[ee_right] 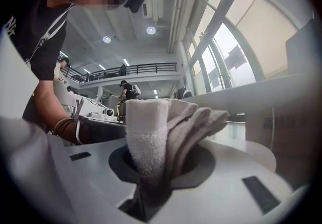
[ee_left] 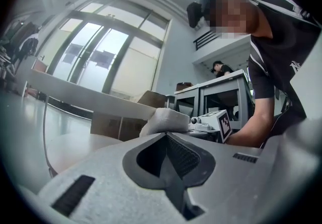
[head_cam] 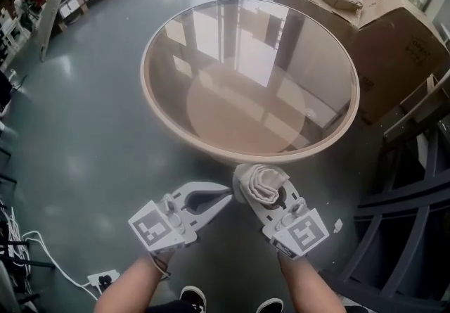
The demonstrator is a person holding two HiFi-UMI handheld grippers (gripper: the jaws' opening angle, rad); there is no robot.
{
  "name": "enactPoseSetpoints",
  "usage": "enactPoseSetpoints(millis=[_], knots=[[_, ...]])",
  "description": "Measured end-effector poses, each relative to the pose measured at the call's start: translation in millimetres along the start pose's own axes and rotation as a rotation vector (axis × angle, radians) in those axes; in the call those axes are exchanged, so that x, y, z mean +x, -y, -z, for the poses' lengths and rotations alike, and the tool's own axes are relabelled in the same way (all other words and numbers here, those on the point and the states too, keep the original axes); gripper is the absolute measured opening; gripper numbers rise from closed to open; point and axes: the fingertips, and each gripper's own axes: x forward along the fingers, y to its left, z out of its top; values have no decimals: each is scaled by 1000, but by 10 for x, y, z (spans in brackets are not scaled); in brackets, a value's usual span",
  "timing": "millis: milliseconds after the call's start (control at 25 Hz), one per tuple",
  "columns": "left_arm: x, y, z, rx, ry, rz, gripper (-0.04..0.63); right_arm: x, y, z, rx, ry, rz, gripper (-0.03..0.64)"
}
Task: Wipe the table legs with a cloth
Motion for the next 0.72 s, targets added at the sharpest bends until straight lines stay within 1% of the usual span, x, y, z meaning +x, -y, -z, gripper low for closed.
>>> enactPoseSetpoints(millis=[160,240,360,480,640,720], knots=[[74,-130,104,81,-18,24,6,34,121,134,-18,-1,18,81],[105,-167,142,105,-31,37,6,11,156,261,-3,-4,26,81],[124,-244,208,122,-49,56,6,-65,242,510,52,-5,48,81],[142,-312,330,138,-65,66,6,-79,263,725,58,-24,43,81],[149,-399,510,140,-48,44,6,-63,295,911,88,-10,57,81],[184,-413,607,138,-43,26,6,-63,314,937,64,4,67,81]])
